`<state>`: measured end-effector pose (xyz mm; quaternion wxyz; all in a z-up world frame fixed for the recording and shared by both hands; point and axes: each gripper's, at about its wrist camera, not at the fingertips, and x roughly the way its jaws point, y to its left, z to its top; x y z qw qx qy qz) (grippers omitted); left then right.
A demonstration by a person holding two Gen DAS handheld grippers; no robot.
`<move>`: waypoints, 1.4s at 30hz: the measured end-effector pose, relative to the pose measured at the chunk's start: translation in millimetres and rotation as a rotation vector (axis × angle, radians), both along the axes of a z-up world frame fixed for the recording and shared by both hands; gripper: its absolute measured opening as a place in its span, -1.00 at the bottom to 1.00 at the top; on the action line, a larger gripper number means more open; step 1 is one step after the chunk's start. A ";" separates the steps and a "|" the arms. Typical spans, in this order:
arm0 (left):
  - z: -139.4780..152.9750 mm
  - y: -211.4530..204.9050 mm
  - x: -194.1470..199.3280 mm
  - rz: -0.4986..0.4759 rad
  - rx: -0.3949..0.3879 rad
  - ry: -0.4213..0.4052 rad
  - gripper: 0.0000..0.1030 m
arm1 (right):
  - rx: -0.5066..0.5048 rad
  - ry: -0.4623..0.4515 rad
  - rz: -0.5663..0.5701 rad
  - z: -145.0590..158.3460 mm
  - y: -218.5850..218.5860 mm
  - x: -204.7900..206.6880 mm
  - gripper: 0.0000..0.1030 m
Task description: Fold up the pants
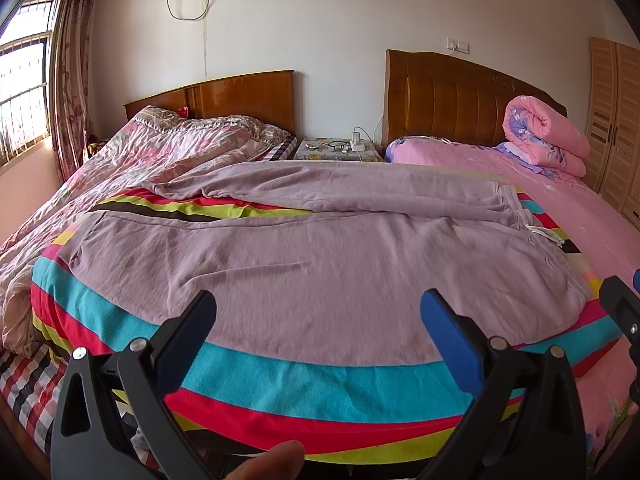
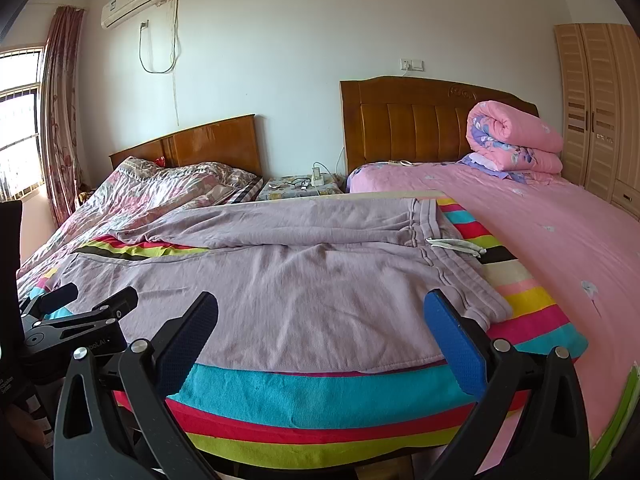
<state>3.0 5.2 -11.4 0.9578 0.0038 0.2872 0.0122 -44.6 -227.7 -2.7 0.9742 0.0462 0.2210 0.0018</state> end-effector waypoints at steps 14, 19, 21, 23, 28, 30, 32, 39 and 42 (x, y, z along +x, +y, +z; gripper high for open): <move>-0.1 1.4 0.2 0.001 -0.002 0.005 0.97 | 0.005 0.006 -0.002 -4.3 -0.6 0.1 0.92; -1.7 2.1 3.0 0.005 -0.001 0.014 0.97 | 0.011 0.019 0.000 -6.6 -2.1 2.5 0.92; -2.7 3.1 3.7 0.008 -0.002 0.017 0.97 | 0.014 0.022 -0.001 -7.4 -1.5 2.6 0.92; -3.1 5.1 4.2 0.013 -0.003 0.015 0.97 | 0.013 0.021 -0.001 -6.8 -1.8 3.1 0.92; -6.5 6.4 8.4 0.014 -0.001 0.026 0.97 | 0.019 0.030 0.010 -8.3 -1.7 5.7 0.92; -9.4 5.8 12.5 0.002 0.005 0.035 0.97 | 0.028 0.051 0.023 -11.6 -2.2 13.3 0.92; -13.6 4.7 16.5 -0.003 0.027 0.040 0.97 | 0.012 0.071 0.021 -16.1 -1.3 21.7 0.92; -25.9 9.9 39.5 0.005 0.051 0.070 0.97 | 0.018 0.116 0.012 -19.2 -7.4 54.8 0.92; -21.1 8.2 47.7 -0.029 0.078 0.039 0.97 | 0.023 0.133 0.025 -17.2 -13.8 69.8 0.92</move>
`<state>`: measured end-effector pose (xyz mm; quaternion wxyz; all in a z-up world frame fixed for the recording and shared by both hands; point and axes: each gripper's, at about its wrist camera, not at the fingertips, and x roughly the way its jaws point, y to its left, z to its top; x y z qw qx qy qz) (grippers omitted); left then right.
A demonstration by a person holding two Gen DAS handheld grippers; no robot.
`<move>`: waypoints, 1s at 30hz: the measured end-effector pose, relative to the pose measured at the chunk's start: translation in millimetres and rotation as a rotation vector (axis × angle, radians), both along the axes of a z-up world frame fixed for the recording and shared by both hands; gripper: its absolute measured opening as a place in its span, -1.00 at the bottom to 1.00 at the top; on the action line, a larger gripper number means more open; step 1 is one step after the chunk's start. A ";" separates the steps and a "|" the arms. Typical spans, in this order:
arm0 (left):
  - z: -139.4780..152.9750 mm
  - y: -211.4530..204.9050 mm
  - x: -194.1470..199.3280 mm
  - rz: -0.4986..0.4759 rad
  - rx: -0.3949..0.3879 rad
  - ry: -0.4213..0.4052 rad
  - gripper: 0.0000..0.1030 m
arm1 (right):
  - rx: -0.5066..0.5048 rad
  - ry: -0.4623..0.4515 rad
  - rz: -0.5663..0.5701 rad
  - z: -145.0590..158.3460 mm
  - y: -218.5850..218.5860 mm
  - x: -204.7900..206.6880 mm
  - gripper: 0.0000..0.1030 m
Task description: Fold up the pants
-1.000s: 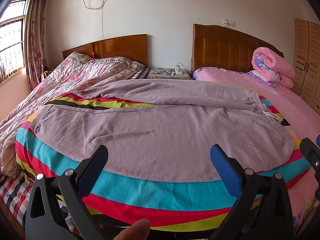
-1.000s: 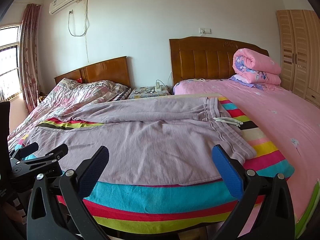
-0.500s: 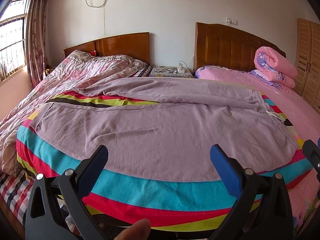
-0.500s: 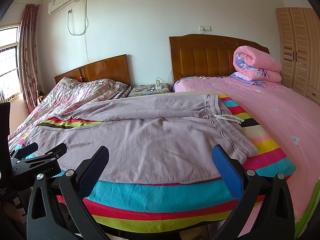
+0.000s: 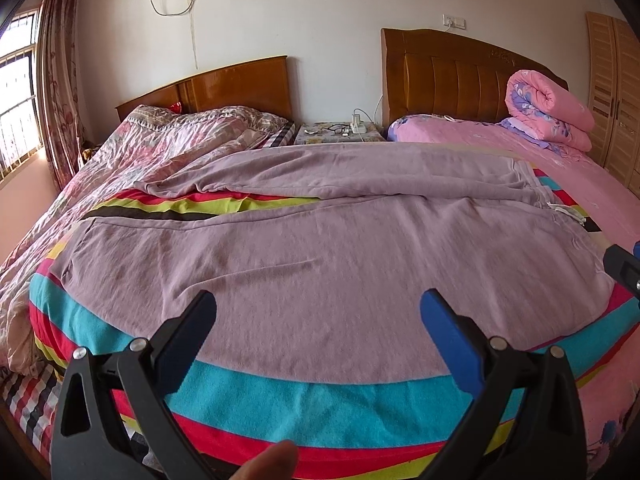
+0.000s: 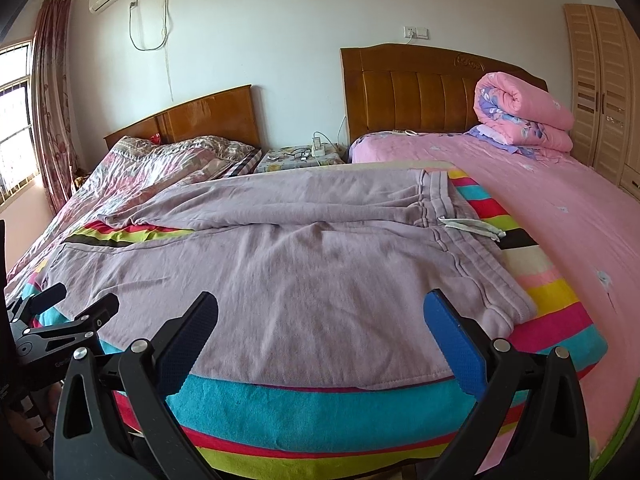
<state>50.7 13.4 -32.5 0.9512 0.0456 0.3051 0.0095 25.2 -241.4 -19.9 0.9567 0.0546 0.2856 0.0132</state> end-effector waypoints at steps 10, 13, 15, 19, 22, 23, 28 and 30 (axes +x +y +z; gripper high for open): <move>4.7 42.3 111.6 -0.022 -0.084 0.231 0.97 | 0.034 0.122 0.135 14.5 -55.0 166.3 0.92; -5.5 71.1 159.5 -0.070 -0.364 0.377 0.97 | 0.012 0.185 0.243 11.0 -57.5 259.0 0.92; -8.0 86.9 182.9 -0.038 -0.485 0.382 0.97 | 0.001 0.226 0.317 3.4 -55.7 320.4 0.92; 1.3 109.4 213.6 0.053 -0.582 0.238 0.97 | -0.068 0.345 0.475 -23.9 -32.2 423.6 0.92; 1.1 123.0 228.9 0.102 -0.664 0.173 0.97 | -0.111 0.386 0.593 -41.3 -11.5 476.0 0.92; -0.8 124.7 234.8 0.106 -0.661 0.183 0.97 | -0.104 0.391 0.627 -45.9 -7.1 488.1 0.92; -15.8 137.8 241.4 0.167 -0.626 0.175 0.97 | -0.109 0.436 0.759 -63.4 20.2 524.7 0.47; -21.0 142.4 240.4 0.186 -0.611 0.175 0.97 | -0.127 0.450 0.806 -68.9 27.5 525.4 0.35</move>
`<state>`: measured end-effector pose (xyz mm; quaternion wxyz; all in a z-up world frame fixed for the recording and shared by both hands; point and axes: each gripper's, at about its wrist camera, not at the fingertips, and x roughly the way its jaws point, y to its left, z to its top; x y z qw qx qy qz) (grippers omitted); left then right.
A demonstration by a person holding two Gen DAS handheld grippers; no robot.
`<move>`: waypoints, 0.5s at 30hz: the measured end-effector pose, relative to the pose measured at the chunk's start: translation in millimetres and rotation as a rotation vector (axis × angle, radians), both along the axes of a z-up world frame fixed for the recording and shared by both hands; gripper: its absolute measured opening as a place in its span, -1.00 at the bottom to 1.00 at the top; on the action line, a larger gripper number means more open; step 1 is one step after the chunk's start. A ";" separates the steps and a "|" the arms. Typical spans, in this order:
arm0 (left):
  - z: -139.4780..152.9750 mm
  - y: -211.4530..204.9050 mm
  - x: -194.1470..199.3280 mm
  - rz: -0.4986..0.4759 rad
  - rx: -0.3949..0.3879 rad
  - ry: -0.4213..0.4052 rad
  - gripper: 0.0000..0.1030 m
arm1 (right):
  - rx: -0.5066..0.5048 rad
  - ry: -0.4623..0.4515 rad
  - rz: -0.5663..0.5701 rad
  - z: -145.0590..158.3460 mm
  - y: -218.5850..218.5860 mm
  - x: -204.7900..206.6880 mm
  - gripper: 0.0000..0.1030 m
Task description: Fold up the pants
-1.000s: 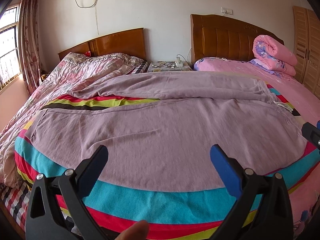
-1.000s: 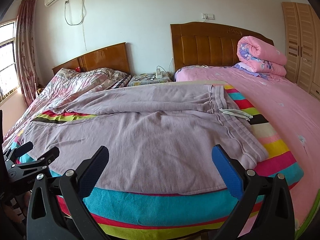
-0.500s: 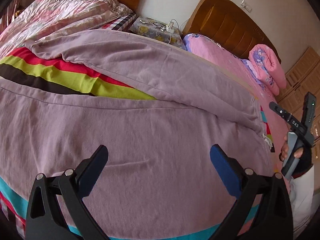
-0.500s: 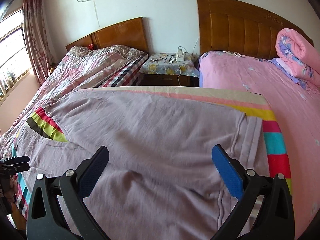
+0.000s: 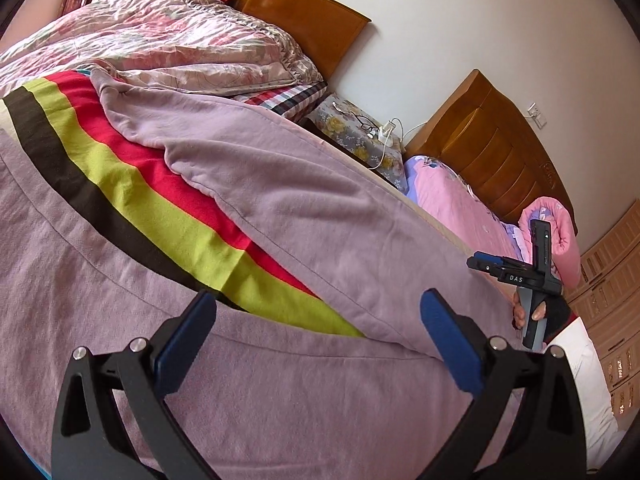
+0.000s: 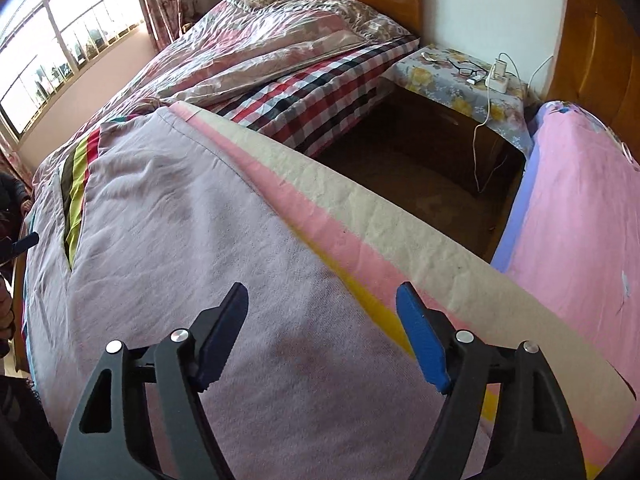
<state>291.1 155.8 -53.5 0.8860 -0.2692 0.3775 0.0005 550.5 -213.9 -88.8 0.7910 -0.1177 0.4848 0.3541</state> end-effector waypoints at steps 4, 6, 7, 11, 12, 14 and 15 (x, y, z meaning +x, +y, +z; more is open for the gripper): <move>-5.4 -0.2 0.4 0.003 0.051 0.016 0.97 | -0.025 -0.001 0.033 -9.4 7.3 -3.7 0.03; -5.9 -3.4 -0.2 -0.009 0.052 0.021 0.97 | -0.030 -0.005 0.003 -7.6 6.5 -5.3 -0.20; -6.1 -5.2 -1.2 -0.015 0.051 0.021 0.97 | -0.043 -0.022 -0.013 -6.4 7.4 -7.5 -0.48; -3.8 -13.3 -11.0 -0.024 0.087 0.021 0.97 | -0.109 -0.149 -0.028 15.4 19.6 -43.9 -0.67; -1.3 -14.7 -14.8 -0.023 0.108 0.017 0.97 | -0.111 -0.192 -0.038 27.2 22.0 -57.4 -0.69; 6.0 -14.2 -23.8 -0.014 0.146 0.004 0.97 | -0.085 -0.284 -0.060 56.7 23.4 -94.4 -0.77; 11.1 -12.7 -29.9 -0.006 0.158 -0.007 0.97 | -0.067 -0.320 -0.068 71.0 24.2 -117.3 -0.77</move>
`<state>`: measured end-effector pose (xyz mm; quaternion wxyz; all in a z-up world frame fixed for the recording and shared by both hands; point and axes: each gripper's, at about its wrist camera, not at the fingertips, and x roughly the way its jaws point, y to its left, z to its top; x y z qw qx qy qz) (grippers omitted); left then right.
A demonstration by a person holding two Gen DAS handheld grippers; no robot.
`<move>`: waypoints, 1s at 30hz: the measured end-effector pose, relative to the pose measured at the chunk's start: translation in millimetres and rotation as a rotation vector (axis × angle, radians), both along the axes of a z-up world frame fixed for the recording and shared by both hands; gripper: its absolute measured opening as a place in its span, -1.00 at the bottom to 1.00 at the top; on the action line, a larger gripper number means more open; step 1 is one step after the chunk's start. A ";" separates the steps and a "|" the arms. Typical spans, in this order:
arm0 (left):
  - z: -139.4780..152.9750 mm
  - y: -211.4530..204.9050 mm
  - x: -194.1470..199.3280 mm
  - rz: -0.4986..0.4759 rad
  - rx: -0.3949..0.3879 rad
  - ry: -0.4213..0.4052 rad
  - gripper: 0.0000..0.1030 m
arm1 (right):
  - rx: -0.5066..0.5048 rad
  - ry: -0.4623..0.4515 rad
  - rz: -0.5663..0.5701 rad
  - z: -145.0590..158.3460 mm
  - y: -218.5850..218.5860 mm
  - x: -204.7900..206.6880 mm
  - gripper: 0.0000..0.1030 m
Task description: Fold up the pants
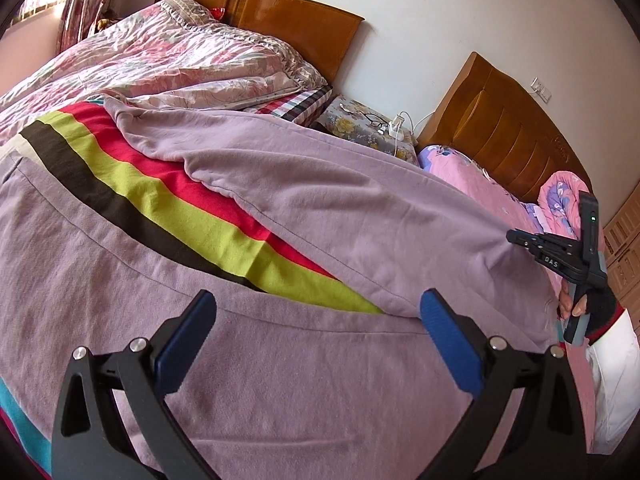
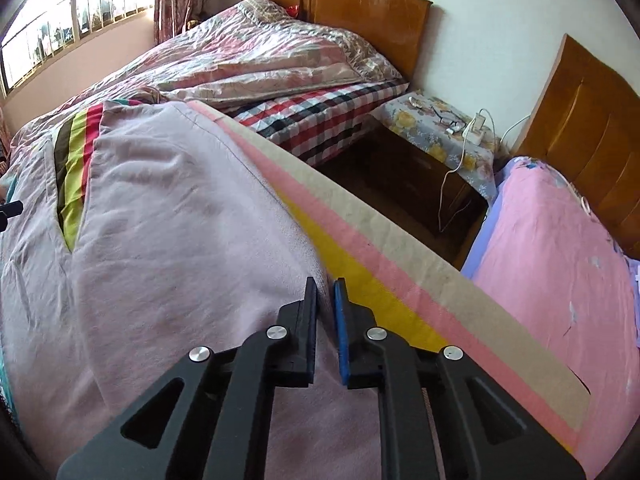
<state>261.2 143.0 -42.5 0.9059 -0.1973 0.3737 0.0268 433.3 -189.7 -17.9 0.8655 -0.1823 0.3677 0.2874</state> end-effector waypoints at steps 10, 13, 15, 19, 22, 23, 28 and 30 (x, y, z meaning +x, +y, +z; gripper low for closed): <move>29.9 26.2 -73.3 0.001 -0.017 -0.081 0.97 | 0.081 -0.025 -0.034 -33.4 20.4 -255.2 -0.73; 9.4 21.6 -78.2 -0.039 -0.024 -0.009 0.97 | 0.132 0.079 -0.175 -59.3 4.6 -272.5 -0.53; -1.5 15.6 -80.3 -0.075 -0.001 0.035 0.97 | 0.278 0.107 -0.279 -52.5 -23.6 -291.4 -0.18; -11.1 14.2 -87.9 -0.119 0.015 0.050 0.97 | 0.515 0.117 -0.534 -49.2 -91.4 -325.9 0.11; -20.5 12.9 -84.7 -0.137 0.015 0.087 0.97 | 0.562 0.210 -0.748 -65.9 -134.4 -319.7 0.11; -23.2 12.5 -82.8 -0.145 0.009 0.100 0.97 | 0.601 0.242 -0.801 -70.9 -145.8 -317.9 0.11; -30.5 12.2 -87.6 -0.152 -0.025 0.104 0.97 | 0.700 0.265 -0.978 -83.3 -179.2 -302.6 0.09; -34.3 14.4 -89.2 -0.146 -0.018 0.112 0.97 | 0.701 0.265 -1.014 -85.3 -186.6 -292.8 0.08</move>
